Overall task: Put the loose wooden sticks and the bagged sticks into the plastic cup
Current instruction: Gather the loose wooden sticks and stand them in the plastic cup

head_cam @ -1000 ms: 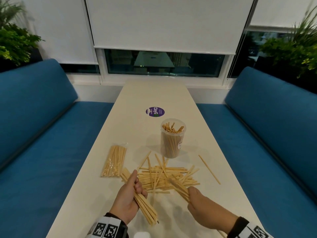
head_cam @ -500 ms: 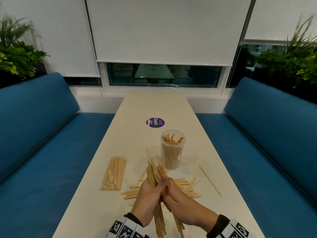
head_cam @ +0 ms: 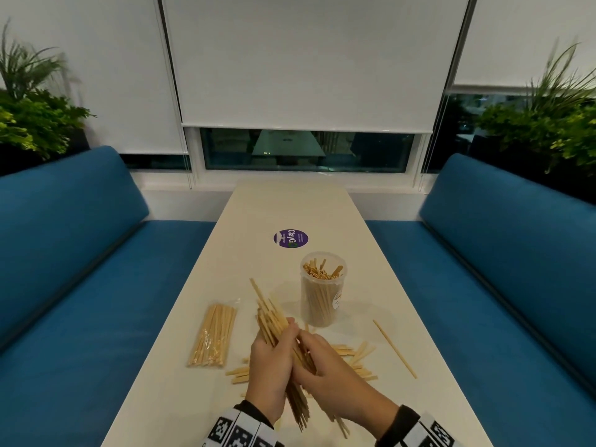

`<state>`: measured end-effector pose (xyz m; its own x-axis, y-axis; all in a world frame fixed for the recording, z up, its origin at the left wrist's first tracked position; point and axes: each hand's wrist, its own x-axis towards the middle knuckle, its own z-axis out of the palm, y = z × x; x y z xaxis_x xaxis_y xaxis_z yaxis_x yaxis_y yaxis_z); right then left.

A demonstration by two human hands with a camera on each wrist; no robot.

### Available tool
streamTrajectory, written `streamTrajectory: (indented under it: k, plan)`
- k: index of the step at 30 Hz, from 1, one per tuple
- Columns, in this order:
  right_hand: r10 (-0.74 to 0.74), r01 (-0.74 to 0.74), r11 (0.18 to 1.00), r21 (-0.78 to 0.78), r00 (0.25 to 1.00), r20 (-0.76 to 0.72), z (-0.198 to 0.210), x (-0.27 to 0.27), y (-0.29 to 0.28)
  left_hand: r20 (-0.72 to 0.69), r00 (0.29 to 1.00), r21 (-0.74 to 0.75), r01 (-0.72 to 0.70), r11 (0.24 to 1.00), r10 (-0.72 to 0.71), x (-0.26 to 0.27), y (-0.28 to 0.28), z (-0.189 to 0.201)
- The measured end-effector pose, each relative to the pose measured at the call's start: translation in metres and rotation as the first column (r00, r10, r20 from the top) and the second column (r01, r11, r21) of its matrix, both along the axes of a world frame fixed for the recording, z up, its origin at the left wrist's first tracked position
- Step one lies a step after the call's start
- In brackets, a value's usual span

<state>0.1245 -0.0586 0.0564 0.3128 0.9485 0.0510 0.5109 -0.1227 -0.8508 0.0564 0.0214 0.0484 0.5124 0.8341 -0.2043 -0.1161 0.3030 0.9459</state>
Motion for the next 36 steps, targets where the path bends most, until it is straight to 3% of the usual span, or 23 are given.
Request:
streamTrajectory:
  k: [3, 6, 14, 18, 21, 23, 25, 29, 34, 36]
  plan:
    - [-0.08, 0.08, 0.992, 0.096, 0.997, -0.003, -0.001, 0.003, -0.003, 0.024, 0.997, -0.019, -0.078, 0.997, 0.078, 0.001, 0.001, 0.003]
    - [-0.054, 0.05, 0.995, 0.083, 0.998, 0.042, 0.002, 0.002, -0.003, 0.051, 0.994, -0.007, -0.098, 0.995, 0.099, 0.001, -0.001, 0.007]
    - [0.045, -0.045, 0.999, -0.008, 0.998, -0.034, 0.001, -0.002, -0.002, 0.054, 0.998, -0.064, 0.017, 0.998, -0.013, 0.001, -0.001, 0.005]
    - [-0.057, 0.057, 0.998, 0.03, 0.998, -0.008, -0.002, 0.003, -0.004, 0.101, 0.994, -0.042, -0.039, 0.998, 0.043, 0.001, 0.0, 0.01]
    - [-0.207, 0.217, 0.974, 0.066, 0.97, -0.131, -0.002, 0.01, -0.004, 0.116, 0.989, -0.002, -0.093, 0.996, 0.092, 0.002, 0.006, 0.012]
    - [-0.303, 0.33, 0.943, 0.04, 0.903, -0.305, -0.003, 0.014, -0.003, 0.128, 0.984, 0.033, -0.131, 0.991, 0.125, 0.002, 0.01, 0.014]
    - [-0.386, 0.394, 0.915, -0.086, 0.793, -0.471, -0.005, 0.017, 0.0, 0.137, 0.979, 0.079, -0.164, 0.983, 0.152, 0.003, 0.012, 0.017]
    - [-0.442, 0.278, 0.897, -0.343, 0.569, -0.694, -0.008, 0.021, 0.006, 0.206, 0.966, 0.178, -0.196, 0.964, 0.158, 0.006, 0.007, 0.031]
    - [-0.352, 0.264, 0.919, -0.293, 0.217, -0.91, 0.005, 0.014, 0.011, 0.224, 0.967, 0.364, -0.196, 0.91, 0.119, 0.011, -0.004, 0.036]
    - [-0.31, 0.302, 0.918, -0.256, 0.145, -0.94, 0.008, 0.011, 0.013, 0.21, 0.972, 0.413, -0.19, 0.891, 0.11, 0.012, -0.006, 0.033]
